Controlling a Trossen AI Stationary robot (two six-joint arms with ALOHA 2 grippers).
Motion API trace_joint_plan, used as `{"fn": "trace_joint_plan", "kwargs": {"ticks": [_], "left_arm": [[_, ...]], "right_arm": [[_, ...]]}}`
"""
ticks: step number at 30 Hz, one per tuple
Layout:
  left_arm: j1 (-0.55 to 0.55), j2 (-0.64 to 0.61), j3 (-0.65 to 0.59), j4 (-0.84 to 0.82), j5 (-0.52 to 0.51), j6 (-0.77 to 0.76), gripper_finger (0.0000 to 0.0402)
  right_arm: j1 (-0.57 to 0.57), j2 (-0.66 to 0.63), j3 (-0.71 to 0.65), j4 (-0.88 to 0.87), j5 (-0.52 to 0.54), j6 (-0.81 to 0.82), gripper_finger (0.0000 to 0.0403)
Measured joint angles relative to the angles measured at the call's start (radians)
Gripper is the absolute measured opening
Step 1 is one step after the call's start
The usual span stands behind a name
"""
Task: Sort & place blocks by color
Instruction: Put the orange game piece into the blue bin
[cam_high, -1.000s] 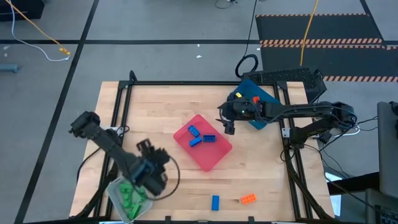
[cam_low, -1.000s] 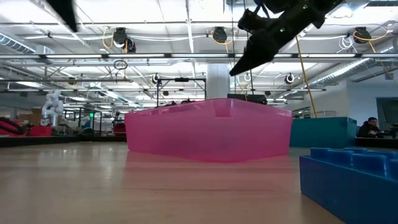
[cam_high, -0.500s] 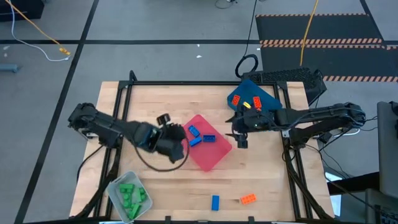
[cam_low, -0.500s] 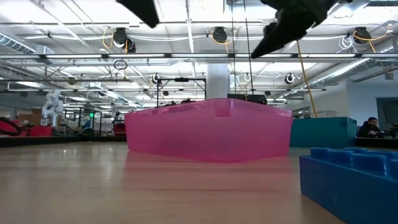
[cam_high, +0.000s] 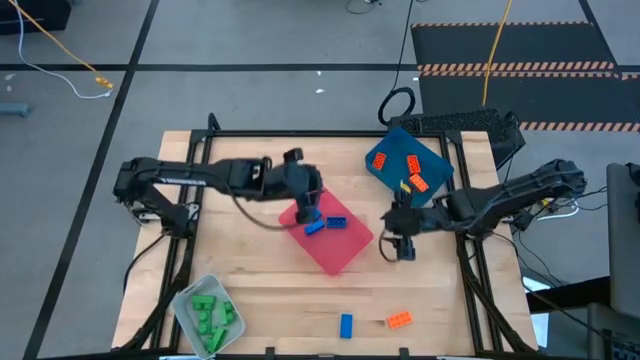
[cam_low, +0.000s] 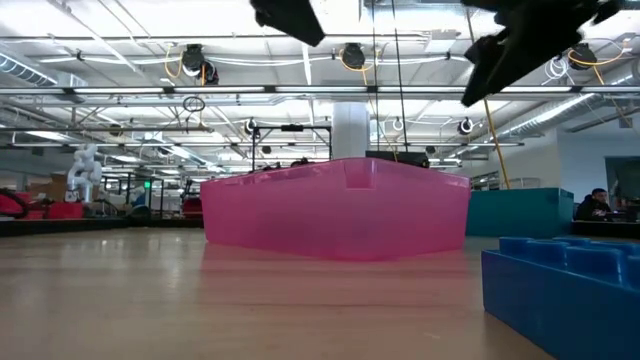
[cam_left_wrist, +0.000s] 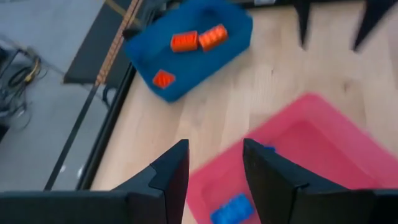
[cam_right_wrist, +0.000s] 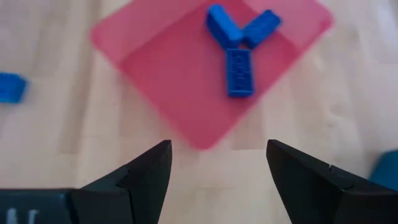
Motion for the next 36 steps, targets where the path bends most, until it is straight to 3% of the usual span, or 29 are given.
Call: {"fn": "trace_joint_plan", "kwargs": {"ticks": [5,12,19,26,36], "left_arm": [[0.081,-0.001,-0.038,0.177,0.141,0.085,0.0152],[0.111,-0.001,-0.255,0.517,0.255,0.124,0.0152],[0.117,-0.03,-0.454,0.855,0.328,0.12,0.0152],[0.147,-0.113,-0.564,0.969,0.384,0.115,0.0152],[0.134,-0.234,-0.652,0.959,0.382,0.08,0.0152]], "right_arm": [[0.138,0.0,0.0,-0.007,0.034,0.104,0.0258],[0.331,0.003,0.0,-0.051,0.131,0.295,0.0258],[0.45,0.084,0.0,-0.049,0.073,0.472,0.0258],[0.514,0.243,-0.001,0.018,-0.081,0.576,0.0258],[0.58,0.323,-0.001,0.107,-0.083,0.595,0.0275]]}}
